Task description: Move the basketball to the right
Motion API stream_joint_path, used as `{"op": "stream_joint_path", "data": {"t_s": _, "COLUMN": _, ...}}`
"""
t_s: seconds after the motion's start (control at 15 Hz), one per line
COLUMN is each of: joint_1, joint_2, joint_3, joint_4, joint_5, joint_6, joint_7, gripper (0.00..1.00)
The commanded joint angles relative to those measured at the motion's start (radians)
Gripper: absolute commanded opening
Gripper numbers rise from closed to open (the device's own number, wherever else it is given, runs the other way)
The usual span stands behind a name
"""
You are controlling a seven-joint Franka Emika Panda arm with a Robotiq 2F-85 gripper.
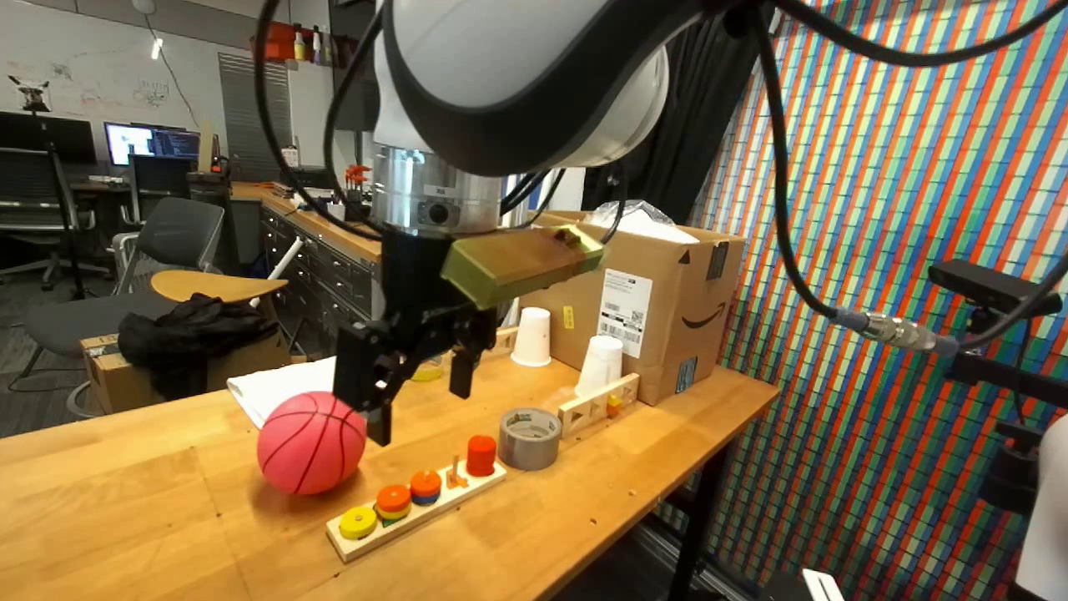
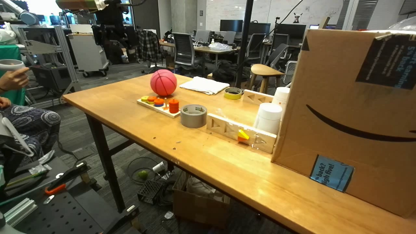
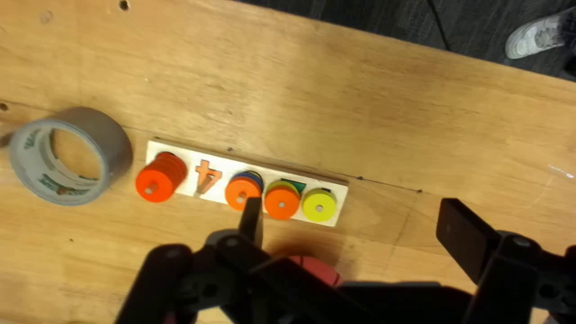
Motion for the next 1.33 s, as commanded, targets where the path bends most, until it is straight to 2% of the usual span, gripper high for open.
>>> {"op": "stream_joint_path", "data": {"t_s": 0.0, "joint_1": 0.029, "joint_2": 0.123, "joint_3": 0.026, "joint_4": 0.087, "joint_5": 0.024, "joint_6": 0.095, "joint_7": -0.042, "gripper": 1.0}}
{"op": "stream_joint_path", "data": {"t_s": 0.6, "joint_1": 0.102, "joint_2": 0.425, "joint_3": 0.094, "joint_4": 0.41, "joint_5": -0.029, "joint_6": 0.085, "joint_7": 0.005, "gripper": 1.0}}
{"op": "stream_joint_path", "data": {"t_s": 0.87, "joint_1": 0.143, "joint_2": 0.535, "joint_3": 0.085, "joint_4": 0.555, "joint_5": -0.098, "joint_6": 0.084, "joint_7": -0.005, "gripper": 1.0}}
{"op": "stream_joint_path", "data": {"t_s": 1.27, "joint_1": 0.169, "joint_2": 0.706, "joint_3": 0.046, "joint_4": 0.757, "joint_5": -0.172, "joint_6": 0.077, "joint_7": -0.048, "gripper": 1.0}}
